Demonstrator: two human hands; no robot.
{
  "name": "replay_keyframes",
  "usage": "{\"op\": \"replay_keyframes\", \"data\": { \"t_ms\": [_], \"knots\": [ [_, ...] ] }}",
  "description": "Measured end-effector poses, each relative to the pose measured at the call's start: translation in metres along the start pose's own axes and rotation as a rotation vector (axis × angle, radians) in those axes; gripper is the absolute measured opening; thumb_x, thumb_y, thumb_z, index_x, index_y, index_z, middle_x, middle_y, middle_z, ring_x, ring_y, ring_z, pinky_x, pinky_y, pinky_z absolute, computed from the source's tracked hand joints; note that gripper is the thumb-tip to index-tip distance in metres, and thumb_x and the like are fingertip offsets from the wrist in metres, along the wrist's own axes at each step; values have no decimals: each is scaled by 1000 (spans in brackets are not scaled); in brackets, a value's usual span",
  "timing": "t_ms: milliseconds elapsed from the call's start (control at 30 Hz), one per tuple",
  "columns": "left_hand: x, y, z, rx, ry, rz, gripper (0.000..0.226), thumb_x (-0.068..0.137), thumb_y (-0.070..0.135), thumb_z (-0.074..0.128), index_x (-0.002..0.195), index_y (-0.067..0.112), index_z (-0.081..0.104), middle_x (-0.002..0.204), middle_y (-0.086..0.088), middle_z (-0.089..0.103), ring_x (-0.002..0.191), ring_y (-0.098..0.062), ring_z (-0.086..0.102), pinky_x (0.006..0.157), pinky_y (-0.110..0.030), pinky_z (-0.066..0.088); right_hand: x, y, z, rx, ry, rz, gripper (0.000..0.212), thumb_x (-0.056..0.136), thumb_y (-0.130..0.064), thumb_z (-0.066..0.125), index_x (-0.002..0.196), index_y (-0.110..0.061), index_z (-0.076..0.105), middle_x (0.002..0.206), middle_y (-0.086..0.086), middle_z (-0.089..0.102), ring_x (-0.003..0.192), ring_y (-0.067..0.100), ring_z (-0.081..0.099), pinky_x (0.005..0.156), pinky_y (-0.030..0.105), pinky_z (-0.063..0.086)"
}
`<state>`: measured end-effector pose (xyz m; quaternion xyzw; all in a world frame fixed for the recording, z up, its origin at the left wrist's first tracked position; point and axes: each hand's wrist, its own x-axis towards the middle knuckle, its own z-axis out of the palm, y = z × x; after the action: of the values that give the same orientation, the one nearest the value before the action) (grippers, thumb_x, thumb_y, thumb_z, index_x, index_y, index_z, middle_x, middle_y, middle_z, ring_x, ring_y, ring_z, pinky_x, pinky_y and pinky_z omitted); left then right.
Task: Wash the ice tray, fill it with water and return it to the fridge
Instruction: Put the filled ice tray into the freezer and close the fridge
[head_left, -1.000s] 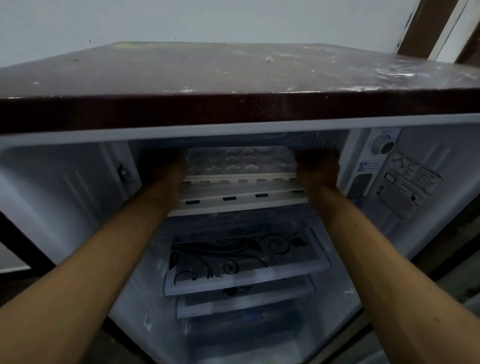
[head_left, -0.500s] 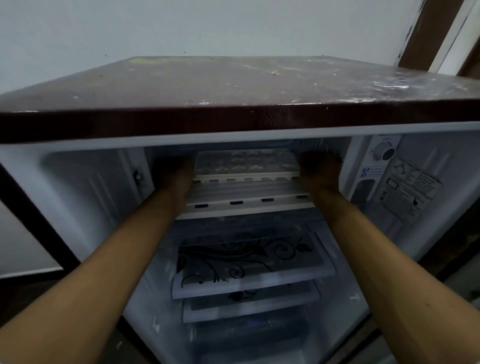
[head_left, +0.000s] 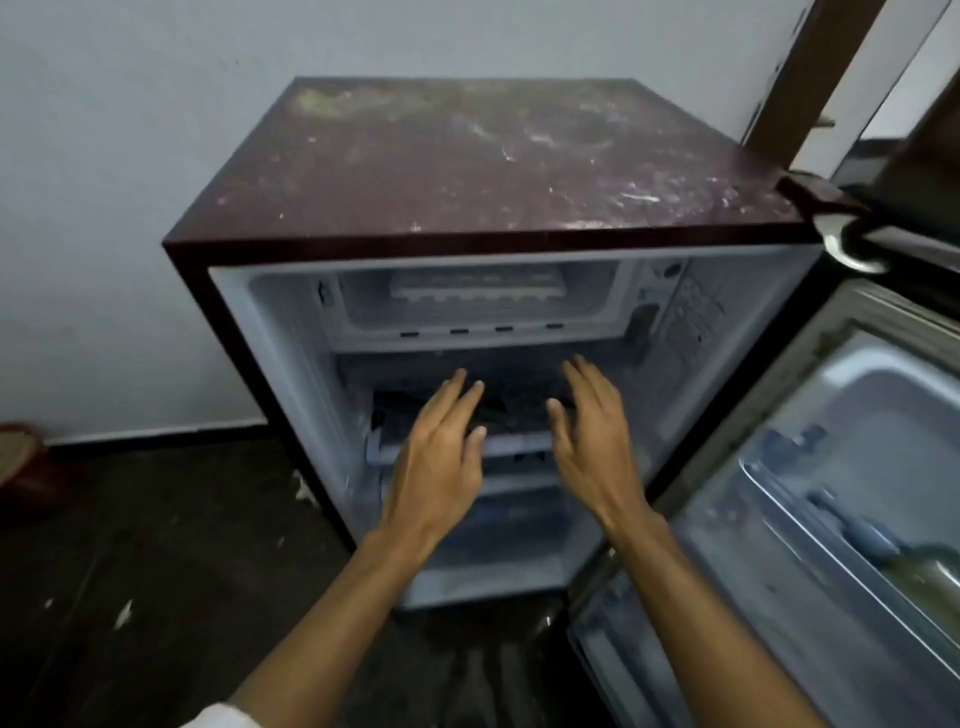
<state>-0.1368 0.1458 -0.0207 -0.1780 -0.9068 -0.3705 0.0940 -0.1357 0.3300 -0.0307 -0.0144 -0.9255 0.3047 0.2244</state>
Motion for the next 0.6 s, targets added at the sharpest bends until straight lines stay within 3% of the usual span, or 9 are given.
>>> {"op": "replay_keyframes", "data": {
  "t_ms": [233, 300, 367, 600],
  "knots": [
    [-124, 89, 17, 78, -167, 244, 49, 100, 23, 42, 146, 8, 48, 155, -11, 44, 146, -26, 36, 121, -45, 29, -142, -12, -63, -86, -178, -12, 59, 99, -21, 49, 151, -2, 29, 161, 12, 20, 151, 24, 11, 119, 43, 24],
    [-152, 109, 23, 117, -209, 321, 50, 98, 23, 42, 144, 9, 50, 153, -10, 47, 145, -28, 38, 120, -53, 26, -183, -14, -87, -113, -198, 34, 62, 97, -19, 51, 152, -3, 26, 162, 10, 15, 152, 22, 6, 121, 40, 20],
    [-179, 125, 29, 108, -242, 393, 49, 97, 23, 43, 143, 9, 52, 152, -11, 48, 145, -29, 38, 120, -56, 24, -222, -16, -109, -160, -178, 73, 62, 98, -21, 50, 152, -4, 25, 162, 10, 15, 152, 22, 6, 121, 35, 16],
    [-247, 179, 44, -47, -357, 605, 47, 100, 23, 40, 145, 12, 49, 155, -10, 43, 147, -29, 34, 121, -54, 22, -328, -25, -189, -334, -96, 310, 59, 96, -28, 40, 150, -6, 33, 160, 11, 23, 151, 23, 12, 118, 47, 26]
  ]
}}
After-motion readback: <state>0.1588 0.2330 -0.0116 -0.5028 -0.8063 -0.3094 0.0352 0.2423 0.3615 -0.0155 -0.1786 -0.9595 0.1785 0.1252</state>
